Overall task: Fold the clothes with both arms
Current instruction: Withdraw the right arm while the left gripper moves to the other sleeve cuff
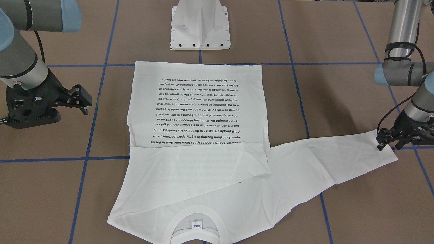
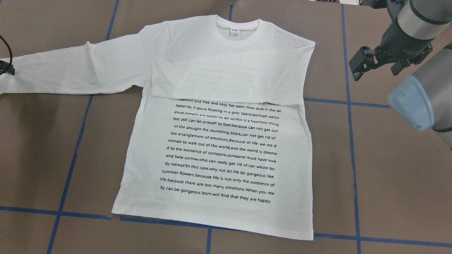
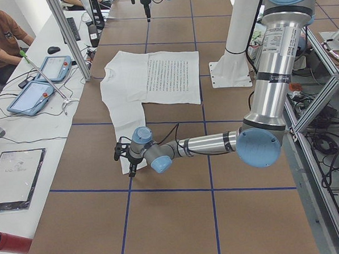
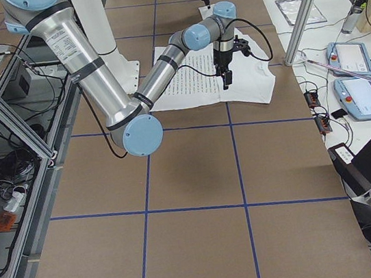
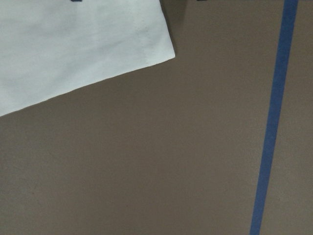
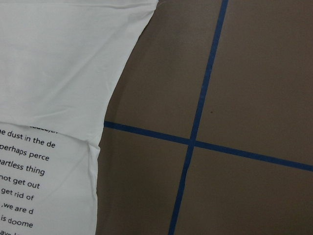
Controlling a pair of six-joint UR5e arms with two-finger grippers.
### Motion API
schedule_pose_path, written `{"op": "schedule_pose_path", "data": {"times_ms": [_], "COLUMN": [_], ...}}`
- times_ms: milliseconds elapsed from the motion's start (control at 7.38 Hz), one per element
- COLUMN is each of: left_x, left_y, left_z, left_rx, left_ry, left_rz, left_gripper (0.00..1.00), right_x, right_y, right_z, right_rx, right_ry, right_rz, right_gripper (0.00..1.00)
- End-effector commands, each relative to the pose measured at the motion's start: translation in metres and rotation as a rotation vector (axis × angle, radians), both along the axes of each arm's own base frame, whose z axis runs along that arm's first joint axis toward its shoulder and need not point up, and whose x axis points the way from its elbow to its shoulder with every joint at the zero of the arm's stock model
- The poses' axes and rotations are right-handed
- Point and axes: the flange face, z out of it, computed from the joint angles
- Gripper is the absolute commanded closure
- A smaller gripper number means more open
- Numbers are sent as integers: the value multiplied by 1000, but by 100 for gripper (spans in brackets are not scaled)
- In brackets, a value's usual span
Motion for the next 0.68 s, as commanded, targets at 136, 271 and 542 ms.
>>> {"op": "schedule_pose_path", "data": {"times_ms": [136,271,542], "left_x": [1,0,0], "left_y": [0,1,3], "left_z": [-1,0,2], "left_rx": [0,-2,-4], "left_ry": [2,2,3], "left_rz": [1,2,7], "left_gripper": [41,42,42], "right_x": [0,0,4], "right_y": [0,0,3], "right_z": [-3,-3,-8], "right_rx": [5,6,11], "right_ry": [-3,-2,-5], "right_rz": [0,1,4], "right_gripper": [0,0,0]}}
